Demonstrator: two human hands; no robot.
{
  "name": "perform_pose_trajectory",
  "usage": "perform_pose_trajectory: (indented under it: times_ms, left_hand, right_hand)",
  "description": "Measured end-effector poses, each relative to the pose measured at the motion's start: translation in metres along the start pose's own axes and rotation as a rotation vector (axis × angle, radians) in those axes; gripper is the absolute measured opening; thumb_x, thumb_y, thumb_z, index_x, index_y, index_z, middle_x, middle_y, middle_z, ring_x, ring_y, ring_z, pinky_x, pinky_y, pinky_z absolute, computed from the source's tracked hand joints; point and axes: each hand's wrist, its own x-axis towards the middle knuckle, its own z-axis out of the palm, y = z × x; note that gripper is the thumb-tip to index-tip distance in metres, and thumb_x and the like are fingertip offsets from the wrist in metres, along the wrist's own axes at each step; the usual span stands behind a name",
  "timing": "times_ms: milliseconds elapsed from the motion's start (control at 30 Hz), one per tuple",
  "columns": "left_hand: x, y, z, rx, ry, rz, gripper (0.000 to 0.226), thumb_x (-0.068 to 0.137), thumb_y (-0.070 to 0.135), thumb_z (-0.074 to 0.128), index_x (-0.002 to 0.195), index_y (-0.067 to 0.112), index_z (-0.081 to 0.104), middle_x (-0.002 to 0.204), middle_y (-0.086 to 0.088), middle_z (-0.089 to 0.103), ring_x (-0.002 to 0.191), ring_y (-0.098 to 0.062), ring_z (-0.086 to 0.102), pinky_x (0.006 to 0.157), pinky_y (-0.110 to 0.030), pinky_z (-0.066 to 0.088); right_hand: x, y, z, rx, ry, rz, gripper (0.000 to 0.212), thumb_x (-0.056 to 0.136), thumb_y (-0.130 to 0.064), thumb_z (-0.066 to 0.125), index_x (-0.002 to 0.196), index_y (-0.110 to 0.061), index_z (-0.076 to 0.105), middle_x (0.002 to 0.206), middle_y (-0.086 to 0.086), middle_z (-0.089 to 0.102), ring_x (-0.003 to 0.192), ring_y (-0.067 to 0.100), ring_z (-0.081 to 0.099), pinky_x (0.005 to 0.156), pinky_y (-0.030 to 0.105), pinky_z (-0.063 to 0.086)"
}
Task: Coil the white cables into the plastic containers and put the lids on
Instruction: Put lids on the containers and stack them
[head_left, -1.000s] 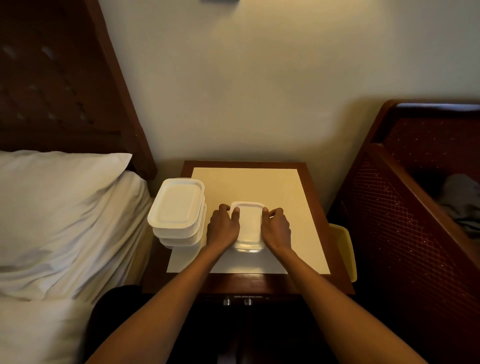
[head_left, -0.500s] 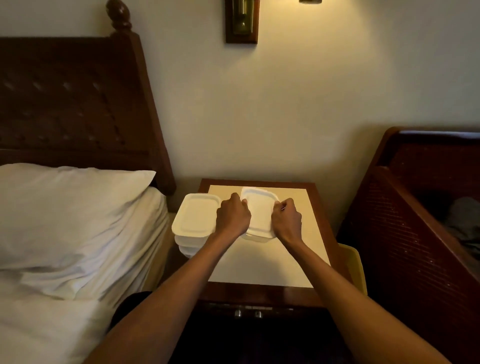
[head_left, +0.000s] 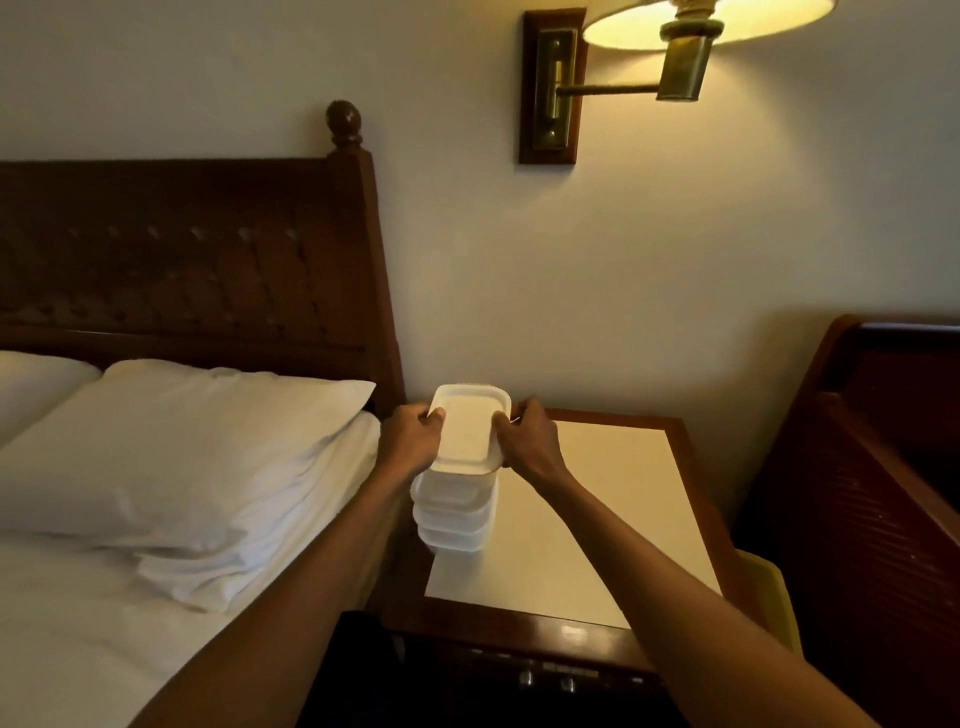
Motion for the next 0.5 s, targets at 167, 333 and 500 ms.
perform_pose_trajectory:
  times_ms: [167, 333, 500]
  left_hand:
    - [0.002, -0.02, -0.005, -0.016, -0.038, -0.067, 0.031, 0.101, 0.032, 0.052, 0.081, 0.01, 0.061, 0.093, -0.019, 0.067, 0.084, -0.03, 0.059, 0.068, -0.03, 0.036]
    - [-0.005, -0.024, -0.002, -0.049, -0.104, -0.09, 0.037, 0.101, 0.031, 0.053, 0.105, -0.002, 0.068, 0.103, -0.023, 0.068, 0.089, -0.03, 0.06, 0.08, -0.039, 0.047]
    - [-0.015, -0.042, -0.013, -0.229, -0.141, -0.078, 0.039, 0.1, 0.046, 0.051, 0.119, 0.016, 0.067, 0.11, -0.005, 0.07, 0.102, -0.022, 0.063, 0.089, -0.036, 0.051]
  right_hand:
    - [-0.001, 0.002, 0.018, -0.041, -0.06, 0.006, 0.028, 0.093, -0.029, 0.06, 0.11, -0.012, 0.046, 0.107, 0.006, 0.058, 0.092, 0.024, 0.061, 0.077, 0.041, 0.059]
    - [-0.001, 0.018, 0.02, -0.079, -0.085, 0.057, 0.031, 0.094, -0.033, 0.059, 0.111, -0.012, 0.046, 0.112, 0.008, 0.059, 0.097, 0.026, 0.062, 0.084, 0.045, 0.058]
    - [-0.018, 0.03, 0.018, -0.03, -0.064, 0.047, 0.043, 0.1, -0.049, 0.041, 0.121, -0.011, 0.048, 0.115, 0.006, 0.059, 0.099, 0.025, 0.062, 0.085, 0.048, 0.056]
